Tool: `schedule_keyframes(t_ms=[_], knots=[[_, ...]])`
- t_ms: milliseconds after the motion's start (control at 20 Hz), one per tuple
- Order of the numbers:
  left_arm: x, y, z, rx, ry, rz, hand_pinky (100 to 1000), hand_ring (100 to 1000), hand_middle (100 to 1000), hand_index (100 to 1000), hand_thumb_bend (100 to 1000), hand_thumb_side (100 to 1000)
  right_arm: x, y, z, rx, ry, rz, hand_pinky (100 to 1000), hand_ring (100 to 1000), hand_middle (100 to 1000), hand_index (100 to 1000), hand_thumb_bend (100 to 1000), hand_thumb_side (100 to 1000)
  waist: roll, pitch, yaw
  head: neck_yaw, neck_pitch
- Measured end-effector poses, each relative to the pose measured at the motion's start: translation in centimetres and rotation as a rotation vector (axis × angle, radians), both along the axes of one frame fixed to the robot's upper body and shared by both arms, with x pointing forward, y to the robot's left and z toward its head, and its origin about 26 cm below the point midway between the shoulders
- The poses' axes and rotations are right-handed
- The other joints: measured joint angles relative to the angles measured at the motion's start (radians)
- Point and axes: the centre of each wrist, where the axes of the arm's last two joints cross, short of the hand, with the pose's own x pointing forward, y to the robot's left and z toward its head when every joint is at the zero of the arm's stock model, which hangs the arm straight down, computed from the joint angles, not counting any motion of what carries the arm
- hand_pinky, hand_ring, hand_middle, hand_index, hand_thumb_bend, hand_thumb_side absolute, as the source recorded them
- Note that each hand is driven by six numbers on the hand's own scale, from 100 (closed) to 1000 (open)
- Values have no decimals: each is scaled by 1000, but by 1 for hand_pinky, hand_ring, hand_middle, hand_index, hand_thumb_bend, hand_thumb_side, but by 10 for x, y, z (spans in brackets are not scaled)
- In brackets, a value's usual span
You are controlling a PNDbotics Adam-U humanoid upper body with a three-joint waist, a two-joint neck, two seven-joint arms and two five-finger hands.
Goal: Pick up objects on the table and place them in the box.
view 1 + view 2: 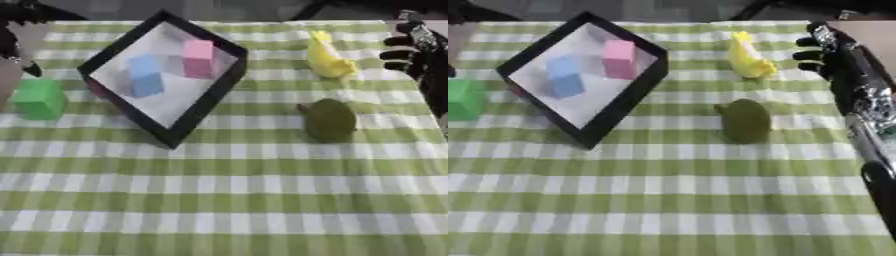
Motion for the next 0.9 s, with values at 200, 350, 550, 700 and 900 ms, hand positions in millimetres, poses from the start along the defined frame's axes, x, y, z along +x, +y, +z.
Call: schedule_keyframes(t_ms=[200, 350, 550, 700, 900], knots=[[-10, 5, 5, -22, 21, -47, 824, 815, 787, 849, 729, 170, 0, -1, 0, -3, -1, -2, 796, 741, 730, 876, 100, 784, 0, 0, 2, 0, 0], [-18, 8, 10, -59, 24, -69, 825, 811, 785, 850, 707, 184, 0, -1, 0, -4, -2, -3, 796, 741, 730, 876, 100, 783, 0, 0, 5, 0, 0], [-25, 14, 15, -101, 26, -67, 826, 806, 782, 848, 693, 197, 0, -1, 0, -7, -3, -5, 796, 741, 730, 876, 100, 784, 0, 0, 8, 0, 0], [-28, 17, 13, -127, 45, -63, 827, 807, 784, 847, 694, 206, 0, -1, 0, -10, -3, -7, 795, 741, 730, 876, 100, 785, 0, 0, 9, 0, 0], [-29, 18, 6, -148, 84, -69, 827, 805, 785, 847, 705, 192, 0, -1, 0, -10, -3, -7, 795, 741, 730, 876, 100, 785, 0, 0, 8, 0, 0]])
